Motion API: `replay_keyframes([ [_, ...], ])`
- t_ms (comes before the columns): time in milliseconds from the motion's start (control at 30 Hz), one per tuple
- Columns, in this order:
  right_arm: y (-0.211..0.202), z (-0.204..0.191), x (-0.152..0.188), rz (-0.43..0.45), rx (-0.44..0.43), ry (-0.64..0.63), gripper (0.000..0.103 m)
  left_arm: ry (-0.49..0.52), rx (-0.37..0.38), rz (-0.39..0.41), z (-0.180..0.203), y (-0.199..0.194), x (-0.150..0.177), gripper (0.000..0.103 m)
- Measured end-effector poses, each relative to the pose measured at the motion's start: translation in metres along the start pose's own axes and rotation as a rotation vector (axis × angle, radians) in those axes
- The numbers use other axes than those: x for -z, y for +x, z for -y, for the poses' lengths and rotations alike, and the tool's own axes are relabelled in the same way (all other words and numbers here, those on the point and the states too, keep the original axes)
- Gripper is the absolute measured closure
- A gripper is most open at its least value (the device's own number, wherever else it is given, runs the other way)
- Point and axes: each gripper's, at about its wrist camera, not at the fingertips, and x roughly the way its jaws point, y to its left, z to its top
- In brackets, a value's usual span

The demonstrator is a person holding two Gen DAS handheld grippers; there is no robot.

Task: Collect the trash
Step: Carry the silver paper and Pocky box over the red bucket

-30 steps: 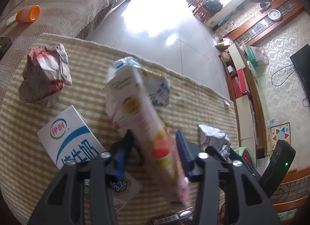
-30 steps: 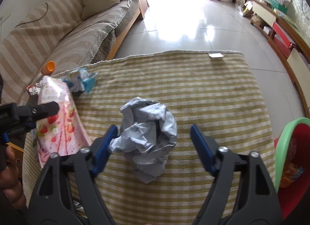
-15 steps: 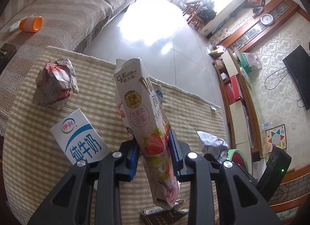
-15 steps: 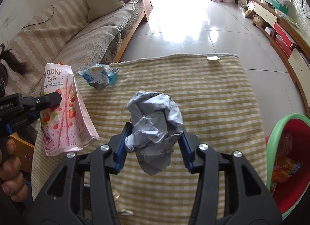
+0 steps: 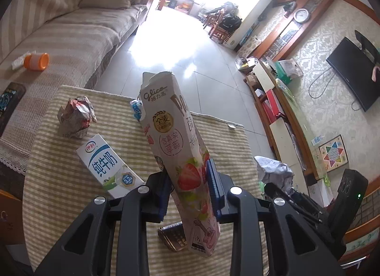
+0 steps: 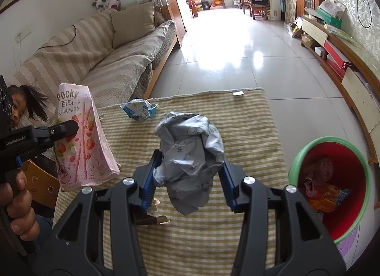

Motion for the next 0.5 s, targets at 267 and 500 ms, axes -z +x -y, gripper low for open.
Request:
replay_keyframes([
  [267, -0.037, 0.018, 0.002, 0.059, 0.012, 0.027, 0.057, 0.076, 0.007, 0.010, 0.033, -0.016, 0.011, 0.077],
  [500, -0.065, 0.062, 0.004, 0.104, 0.056, 0.089, 0.057, 0.155, 0.065, -0.023, 0.079, -0.001, 0.018, 0.077],
])
